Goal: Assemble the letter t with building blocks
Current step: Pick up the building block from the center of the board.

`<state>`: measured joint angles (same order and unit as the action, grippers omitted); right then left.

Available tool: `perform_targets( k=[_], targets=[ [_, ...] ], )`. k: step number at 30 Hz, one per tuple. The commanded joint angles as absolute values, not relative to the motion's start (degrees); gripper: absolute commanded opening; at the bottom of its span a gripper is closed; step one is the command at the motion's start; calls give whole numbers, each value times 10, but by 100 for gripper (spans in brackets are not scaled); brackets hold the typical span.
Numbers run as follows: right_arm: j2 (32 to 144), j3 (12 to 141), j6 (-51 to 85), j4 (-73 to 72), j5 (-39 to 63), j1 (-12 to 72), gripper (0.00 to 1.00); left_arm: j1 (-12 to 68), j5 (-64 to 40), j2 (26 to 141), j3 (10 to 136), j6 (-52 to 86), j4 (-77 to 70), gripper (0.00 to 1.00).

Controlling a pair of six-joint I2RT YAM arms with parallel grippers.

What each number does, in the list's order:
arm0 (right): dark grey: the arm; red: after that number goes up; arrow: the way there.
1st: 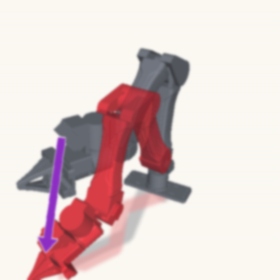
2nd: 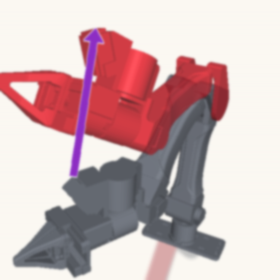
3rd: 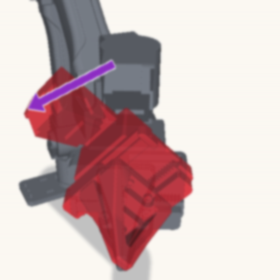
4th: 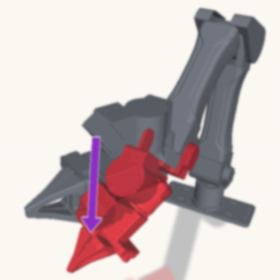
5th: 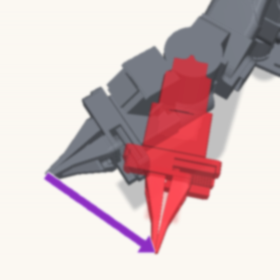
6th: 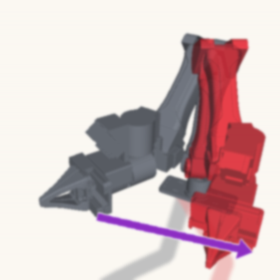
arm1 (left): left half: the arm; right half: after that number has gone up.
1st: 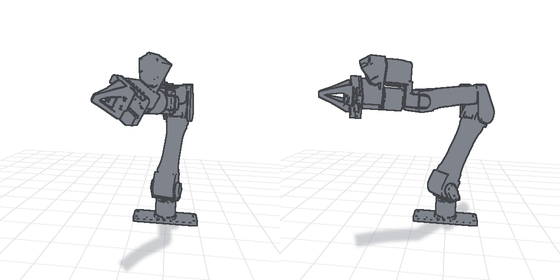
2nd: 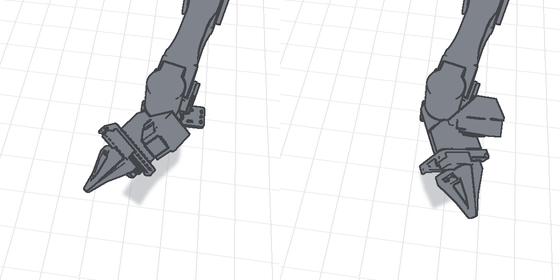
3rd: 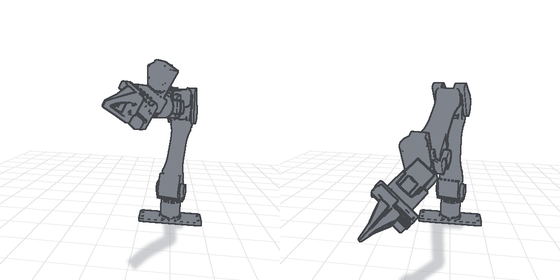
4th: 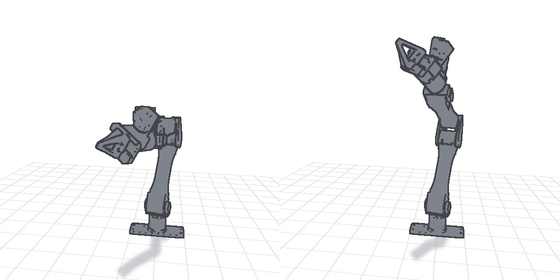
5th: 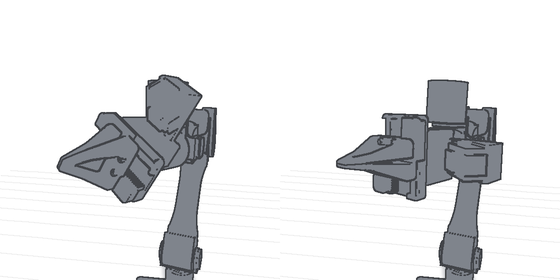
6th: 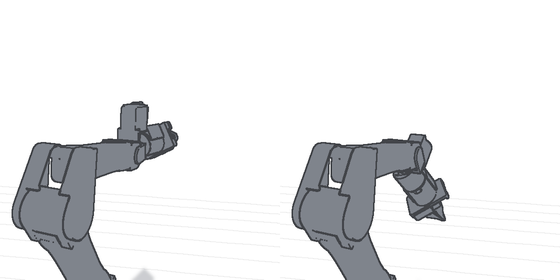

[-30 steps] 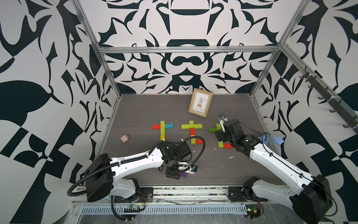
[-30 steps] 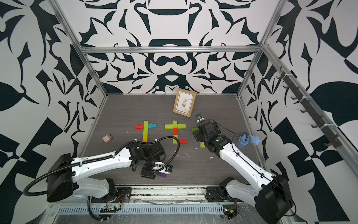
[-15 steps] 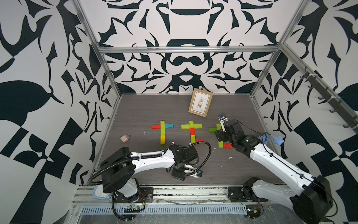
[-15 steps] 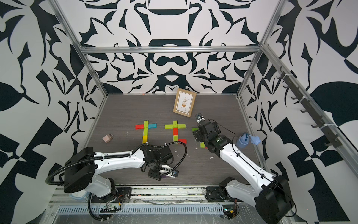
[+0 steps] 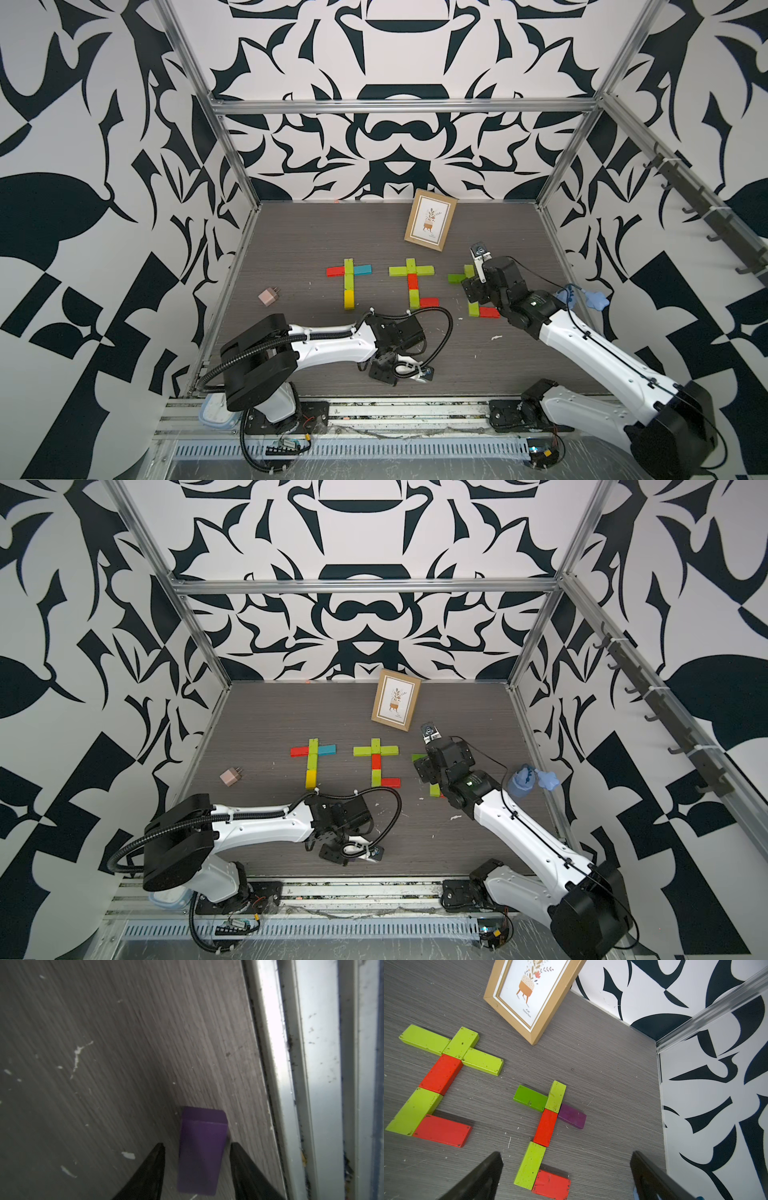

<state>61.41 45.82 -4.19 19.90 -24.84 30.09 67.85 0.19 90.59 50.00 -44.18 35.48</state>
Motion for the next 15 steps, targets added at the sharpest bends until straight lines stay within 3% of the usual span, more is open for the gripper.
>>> perform_targets(
  k=[1,7,15],
  targets=[
    [602,472,-30,193,-251,303,99,681,-2,913,486,-460,353,51],
    [599,471,-29,193,-251,303,99,682,1,919,483,-458,348,46],
    [595,470,-28,192,-252,303,99,682,9,923,486,-458,349,29]
  ],
)
